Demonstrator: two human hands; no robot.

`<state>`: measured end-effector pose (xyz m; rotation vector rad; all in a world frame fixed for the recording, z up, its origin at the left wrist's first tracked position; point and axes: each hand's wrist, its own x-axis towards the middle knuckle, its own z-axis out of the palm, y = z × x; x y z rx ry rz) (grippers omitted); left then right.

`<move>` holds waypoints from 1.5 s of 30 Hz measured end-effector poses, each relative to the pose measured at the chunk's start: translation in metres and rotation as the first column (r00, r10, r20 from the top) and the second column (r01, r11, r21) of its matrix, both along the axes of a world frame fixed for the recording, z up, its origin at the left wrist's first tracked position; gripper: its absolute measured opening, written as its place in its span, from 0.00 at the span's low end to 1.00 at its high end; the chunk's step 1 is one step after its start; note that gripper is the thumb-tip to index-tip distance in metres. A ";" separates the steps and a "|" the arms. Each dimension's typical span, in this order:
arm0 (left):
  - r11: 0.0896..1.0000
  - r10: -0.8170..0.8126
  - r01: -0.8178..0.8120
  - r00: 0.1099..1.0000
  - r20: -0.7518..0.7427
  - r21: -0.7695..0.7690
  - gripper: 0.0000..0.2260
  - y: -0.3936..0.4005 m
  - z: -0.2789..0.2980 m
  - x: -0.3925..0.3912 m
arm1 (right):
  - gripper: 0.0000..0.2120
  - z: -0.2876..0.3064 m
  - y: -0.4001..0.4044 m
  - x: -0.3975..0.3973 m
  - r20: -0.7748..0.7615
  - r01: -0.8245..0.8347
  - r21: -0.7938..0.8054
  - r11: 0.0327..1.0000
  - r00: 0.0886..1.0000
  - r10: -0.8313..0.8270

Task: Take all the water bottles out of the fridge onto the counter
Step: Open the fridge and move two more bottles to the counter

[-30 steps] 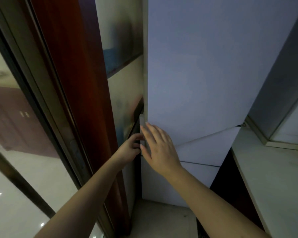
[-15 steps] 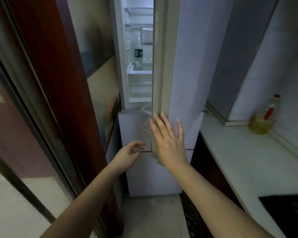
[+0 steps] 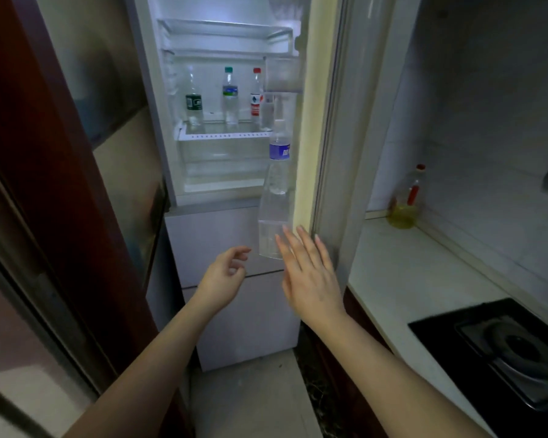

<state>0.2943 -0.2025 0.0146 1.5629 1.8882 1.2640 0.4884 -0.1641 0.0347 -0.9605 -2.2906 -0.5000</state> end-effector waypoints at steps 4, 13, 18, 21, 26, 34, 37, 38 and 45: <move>1.000 -0.012 0.012 0.993 -0.119 0.000 0.19 0.003 0.005 0.000 | 0.32 0.001 0.021 -0.001 0.082 0.050 -0.116 0.992 0.996 -0.041; 0.998 0.051 -0.037 0.941 -0.336 0.046 0.20 0.031 0.009 -0.011 | 0.29 0.015 0.059 0.006 0.097 0.289 -0.173 0.942 0.956 -0.276; 0.999 0.046 -0.037 0.940 -0.337 0.033 0.20 0.060 0.008 -0.004 | 0.26 0.022 0.061 0.014 0.030 0.342 -0.205 0.917 0.939 -0.344; 0.999 0.046 -0.040 0.935 -0.352 0.025 0.20 0.076 0.009 -0.002 | 0.25 0.031 0.064 0.019 0.033 0.384 -0.242 0.891 0.921 -0.388; 0.996 0.084 -0.078 0.898 -0.433 0.032 0.20 0.096 0.018 -0.006 | 0.29 0.038 0.073 0.002 -0.105 0.254 -0.195 0.947 0.955 -0.278; 0.938 0.308 -0.309 0.524 -0.794 0.160 0.24 0.096 0.038 -0.031 | 0.27 0.035 0.124 -0.064 -0.040 -0.010 -0.266 0.964 0.999 0.000; 0.909 0.386 -0.325 0.420 -0.822 0.261 0.24 0.094 0.044 -0.048 | 0.28 0.034 0.149 -0.092 -0.036 -0.044 -0.281 0.959 0.999 0.036; 0.902 0.401 -0.328 0.399 -0.825 0.280 0.26 0.095 0.048 -0.054 | 0.28 0.034 0.158 -0.101 -0.028 -0.051 -0.290 0.956 0.999 0.045; 0.893 0.415 -0.349 0.400 -0.817 0.283 0.31 0.121 0.068 -0.112 | 0.31 0.042 0.216 -0.149 -0.057 -0.145 -0.268 0.952 0.989 0.135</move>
